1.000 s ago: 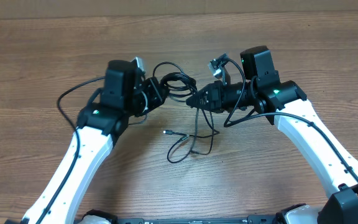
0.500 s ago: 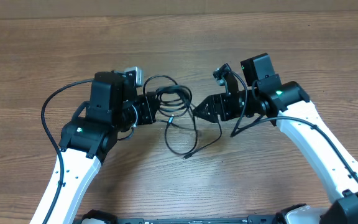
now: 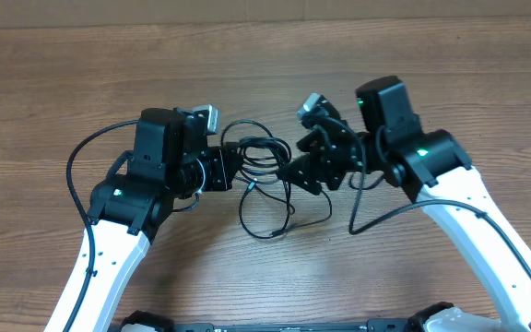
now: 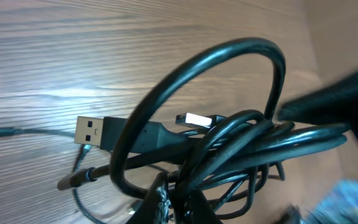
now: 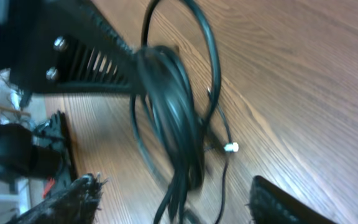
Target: Untangle cables
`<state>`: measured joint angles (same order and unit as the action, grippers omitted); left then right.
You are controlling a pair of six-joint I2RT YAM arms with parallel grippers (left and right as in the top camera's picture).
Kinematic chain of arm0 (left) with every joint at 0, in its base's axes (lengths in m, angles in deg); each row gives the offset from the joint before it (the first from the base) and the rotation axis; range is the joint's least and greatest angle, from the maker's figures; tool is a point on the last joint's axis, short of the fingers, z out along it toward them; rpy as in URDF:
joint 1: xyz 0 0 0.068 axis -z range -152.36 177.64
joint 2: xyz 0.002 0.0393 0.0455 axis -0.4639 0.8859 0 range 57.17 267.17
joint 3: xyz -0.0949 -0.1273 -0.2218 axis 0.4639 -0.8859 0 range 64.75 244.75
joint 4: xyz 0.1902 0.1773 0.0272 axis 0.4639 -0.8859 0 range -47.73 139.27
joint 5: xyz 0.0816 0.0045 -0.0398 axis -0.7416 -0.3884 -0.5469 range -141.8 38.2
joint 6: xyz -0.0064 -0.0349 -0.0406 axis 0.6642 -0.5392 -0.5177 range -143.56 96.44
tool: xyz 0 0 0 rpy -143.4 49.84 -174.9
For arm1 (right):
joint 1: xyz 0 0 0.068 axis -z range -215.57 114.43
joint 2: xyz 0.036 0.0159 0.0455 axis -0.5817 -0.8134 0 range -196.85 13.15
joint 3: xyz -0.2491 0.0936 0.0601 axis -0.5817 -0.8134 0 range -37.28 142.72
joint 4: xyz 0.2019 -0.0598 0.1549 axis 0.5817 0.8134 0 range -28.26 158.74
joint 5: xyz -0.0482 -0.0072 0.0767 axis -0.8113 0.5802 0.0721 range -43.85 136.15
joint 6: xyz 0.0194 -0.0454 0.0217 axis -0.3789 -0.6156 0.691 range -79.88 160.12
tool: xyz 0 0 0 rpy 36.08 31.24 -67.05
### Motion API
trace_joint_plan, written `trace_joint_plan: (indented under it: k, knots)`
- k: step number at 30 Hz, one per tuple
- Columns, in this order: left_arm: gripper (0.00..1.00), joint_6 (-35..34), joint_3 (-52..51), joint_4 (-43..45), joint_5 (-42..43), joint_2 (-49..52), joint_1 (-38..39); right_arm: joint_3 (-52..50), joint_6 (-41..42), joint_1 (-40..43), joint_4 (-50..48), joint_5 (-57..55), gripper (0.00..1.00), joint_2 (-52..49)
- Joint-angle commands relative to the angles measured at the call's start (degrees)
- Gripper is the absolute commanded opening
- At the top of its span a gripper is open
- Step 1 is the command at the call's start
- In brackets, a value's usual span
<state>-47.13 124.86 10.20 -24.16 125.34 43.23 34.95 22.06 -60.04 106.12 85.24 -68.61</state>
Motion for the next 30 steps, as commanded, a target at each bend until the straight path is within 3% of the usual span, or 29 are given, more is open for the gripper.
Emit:
trace_joint_plan:
  k: [1,7,8,12,16,20,22,25,30]
  knots:
    - [0.04,5.8,0.0,0.2,9.0,-0.7,-0.6,0.8,-3.2,-0.3,-1.9,-2.5,0.53,-1.2]
    - [0.04,6.4,0.0,0.3,9.4,-0.7,-0.6,0.8,0.7,-0.3,-2.9,-2.1,0.05,-1.3]
    - [0.06,6.4,0.0,0.5,9.4,-0.7,-0.6,0.8,2.8,-0.3,-3.0,-1.9,0.04,-1.3]
    - [0.64,5.7,0.0,0.4,9.3,-0.7,-0.6,0.8,15.6,-0.3,-4.9,-1.9,0.04,-1.3]
    - [0.97,2.9,0.0,0.0,9.2,-0.7,-0.6,0.8,29.4,-0.2,-9.5,-1.9,0.04,-1.3]
    - [1.0,-3.9,0.0,-0.6,5.9,-0.7,-0.5,0.8,39.0,-0.2,-12.0,-0.5,0.04,-1.3]
    - [0.95,-8.2,0.0,-1.2,1.7,-0.7,0.2,0.8,41.8,-0.2,-13.1,2.2,0.04,-1.3]
    - [0.87,-14.2,0.0,-1.2,-4.2,-0.7,1.7,0.8,43.6,-0.2,-12.8,4.7,0.04,-1.3]
    - [0.85,-24.3,0.0,1.0,-11.7,-0.7,4.2,0.8,43.5,-0.2,-12.0,5.4,0.04,-1.3]
